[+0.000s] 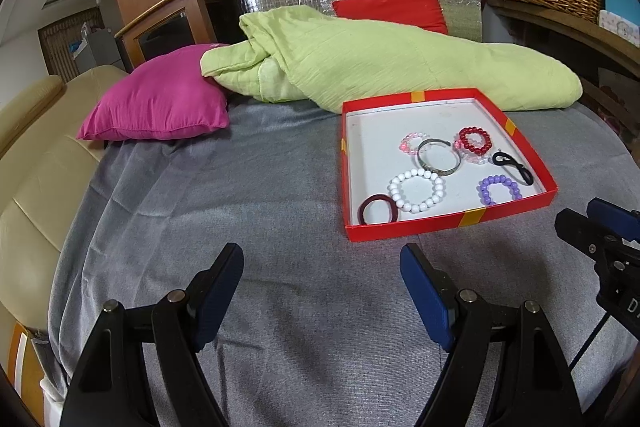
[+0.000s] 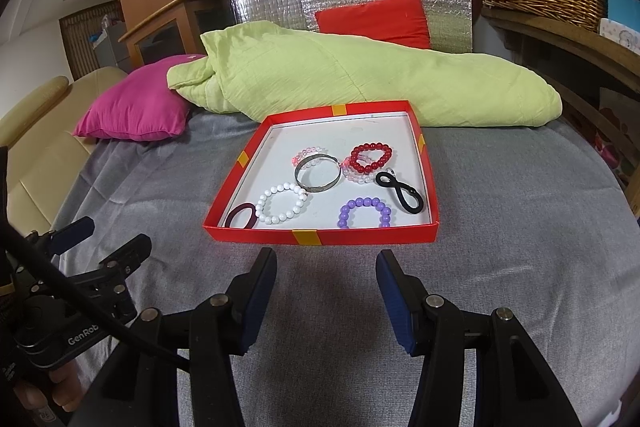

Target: Organize jewelry

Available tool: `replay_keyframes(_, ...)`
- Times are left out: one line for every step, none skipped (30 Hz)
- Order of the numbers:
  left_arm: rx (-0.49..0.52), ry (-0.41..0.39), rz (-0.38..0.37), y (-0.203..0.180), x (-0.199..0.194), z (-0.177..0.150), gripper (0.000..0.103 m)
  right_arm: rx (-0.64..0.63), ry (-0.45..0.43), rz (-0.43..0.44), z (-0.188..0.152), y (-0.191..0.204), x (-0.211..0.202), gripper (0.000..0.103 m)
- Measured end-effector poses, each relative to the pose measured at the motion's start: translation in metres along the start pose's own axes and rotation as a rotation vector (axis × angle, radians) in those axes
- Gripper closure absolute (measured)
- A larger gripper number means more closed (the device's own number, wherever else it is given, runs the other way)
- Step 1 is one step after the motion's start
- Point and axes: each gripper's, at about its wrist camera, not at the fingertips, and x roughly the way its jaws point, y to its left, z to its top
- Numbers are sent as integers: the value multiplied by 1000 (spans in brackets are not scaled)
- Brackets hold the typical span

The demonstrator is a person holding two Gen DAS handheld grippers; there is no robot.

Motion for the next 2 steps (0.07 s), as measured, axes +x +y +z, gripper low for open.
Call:
replay_keyframes(-13,-10,-9,2,-1,0,22,0,-1,-4,0,-1,0,47)
replay_keyframes(-27,-16,-22,6,-1,2,22,2,-5,-9,0,-3,0,47)
